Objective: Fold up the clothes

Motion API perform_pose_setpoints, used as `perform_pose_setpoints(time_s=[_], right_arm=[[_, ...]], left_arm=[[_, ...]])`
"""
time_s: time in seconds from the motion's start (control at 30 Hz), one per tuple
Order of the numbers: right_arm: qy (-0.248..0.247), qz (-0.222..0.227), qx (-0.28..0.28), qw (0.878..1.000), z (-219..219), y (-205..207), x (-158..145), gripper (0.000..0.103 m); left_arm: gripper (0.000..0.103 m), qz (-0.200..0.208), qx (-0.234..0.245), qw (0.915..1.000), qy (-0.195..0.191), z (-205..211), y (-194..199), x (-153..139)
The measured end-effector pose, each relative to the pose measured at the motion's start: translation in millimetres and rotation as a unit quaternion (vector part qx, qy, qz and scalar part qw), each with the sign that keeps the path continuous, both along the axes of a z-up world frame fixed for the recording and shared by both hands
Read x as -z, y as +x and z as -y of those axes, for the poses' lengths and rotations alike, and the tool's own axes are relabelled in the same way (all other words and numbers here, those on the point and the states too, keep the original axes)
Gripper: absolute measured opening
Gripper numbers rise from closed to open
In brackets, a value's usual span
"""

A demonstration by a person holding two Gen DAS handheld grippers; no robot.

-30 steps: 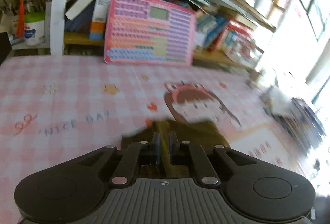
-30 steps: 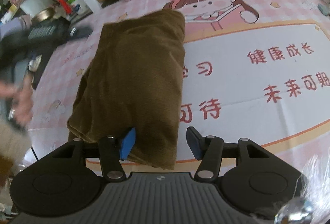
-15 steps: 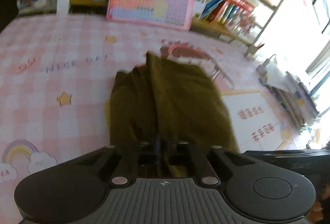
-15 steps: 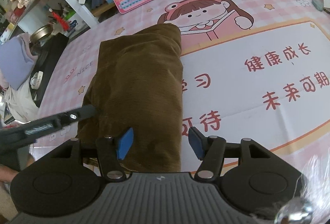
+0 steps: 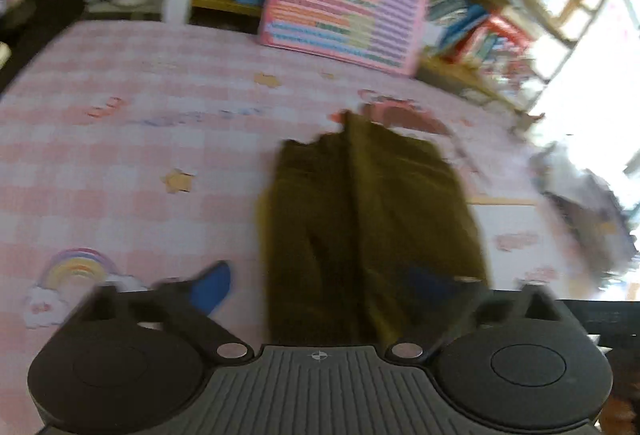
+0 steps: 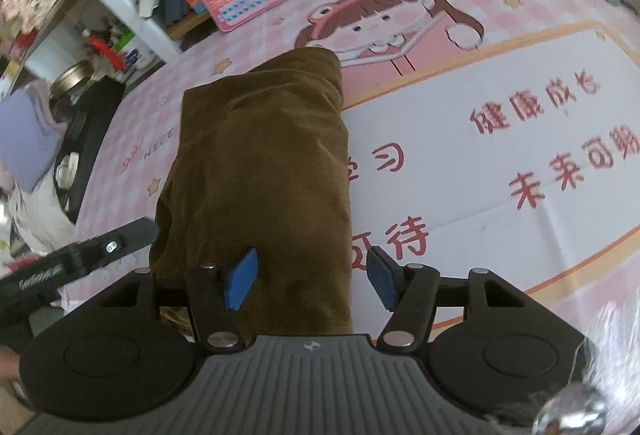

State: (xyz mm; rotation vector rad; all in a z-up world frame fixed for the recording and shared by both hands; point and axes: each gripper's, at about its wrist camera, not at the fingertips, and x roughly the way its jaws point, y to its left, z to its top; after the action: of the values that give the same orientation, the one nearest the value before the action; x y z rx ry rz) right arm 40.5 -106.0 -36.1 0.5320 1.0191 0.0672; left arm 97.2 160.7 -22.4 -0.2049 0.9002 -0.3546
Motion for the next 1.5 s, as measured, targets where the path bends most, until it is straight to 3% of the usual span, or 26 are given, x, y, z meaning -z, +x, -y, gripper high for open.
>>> perform_pose_setpoints(time_s=[0.17, 0.33, 0.4, 0.43, 0.5, 0.53, 0.57, 0.6, 0.7, 0.77, 0.87, 1.0, 1.1, 1.23, 1.33, 1.43, 1.5], right_arm=[[0.037, -0.016, 0.016, 0.999, 2.0, 10.7, 8.4, 0.059], [0.057, -0.022, 0.015, 0.998, 2.6, 22.1, 15.5, 0.059], [0.059, -0.023, 0.014, 0.998, 2.6, 26.5, 18.4, 0.06], [0.061, -0.024, 0.014, 0.998, 2.2, 28.3, 19.7, 0.058], [0.06, -0.021, 0.009, 0.998, 0.2, 29.9, 20.6, 0.052], [0.052, -0.015, 0.001, 0.999, -2.4, 29.5, 18.7, 0.043], [0.041, -0.007, -0.011, 0.999, -6.2, 28.7, 15.3, 0.037], [0.023, 0.004, -0.027, 0.999, -11.4, 27.8, 10.9, 0.033], [-0.067, 0.049, -0.085, 0.993, -36.1, 20.4, -5.7, 0.026], [-0.121, 0.08, -0.12, 0.982, -50.0, 10.8, -13.8, 0.025], [-0.169, 0.104, -0.159, 0.967, -60.2, -2.5, -19.3, 0.025], [-0.113, 0.062, -0.126, 0.984, -37.8, -3.4, -10.2, 0.029], [-0.045, 0.029, -0.075, 0.996, -17.5, 3.4, -0.9, 0.042], [0.029, 0.0, -0.03, 0.999, -0.9, 13.8, 13.2, 0.049], [0.043, -0.007, -0.028, 0.999, -0.3, 18.6, 19.9, 0.049], [0.035, 0.002, -0.044, 0.998, -3.9, 19.1, 18.9, 0.037], [0.013, 0.015, -0.067, 0.998, -10.0, 18.7, 14.2, 0.03]], left_arm=[[0.099, -0.052, 0.02, 0.9984, -0.01, 7.0, 16.8, 12.6], [0.097, -0.092, 0.017, 0.9942, -0.053, 10.6, 31.8, 29.6], [0.083, -0.082, 0.011, 0.9956, -0.044, 14.7, 35.2, 28.3], [0.081, -0.084, 0.008, 0.9958, -0.037, 17.2, 37.1, 27.2], [0.067, -0.087, 0.004, 0.9957, -0.03, 20.8, 39.8, 26.0], [0.062, -0.083, 0.004, 0.9962, -0.026, 22.0, 38.2, 23.4], [0.05, -0.079, 0.004, 0.9967, -0.022, 23.2, 36.5, 20.8], [0.041, -0.069, 0.009, 0.9975, -0.015, 25.7, 32.3, 15.7], [0.032, -0.029, 0.033, 0.9988, 0.021, 39.6, 15.5, -1.8], [0.031, -0.006, 0.052, 0.9979, 0.039, 49.2, 3.4, -10.6], [0.032, -0.011, 0.062, 0.9974, 0.036, 52.2, -6.2, -10.1], [0.038, -0.042, 0.042, 0.9983, -0.004, 36.8, -5.9, 1.4], [0.044, -0.055, 0.029, 0.9975, -0.034, 26.4, -2.7, 7.5], [0.055, -0.079, 0.024, 0.9953, -0.049, 25.0, 4.8, 20.8], [0.06, -0.096, 0.011, 0.9927, -0.072, 22.4, 9.2, 29.5], [0.053, -0.093, 0.011, 0.9932, -0.07, 25.2, 9.2, 29.7], [0.038, -0.087, 0.014, 0.9943, -0.06, 29.0, 7.8, 27.4]])
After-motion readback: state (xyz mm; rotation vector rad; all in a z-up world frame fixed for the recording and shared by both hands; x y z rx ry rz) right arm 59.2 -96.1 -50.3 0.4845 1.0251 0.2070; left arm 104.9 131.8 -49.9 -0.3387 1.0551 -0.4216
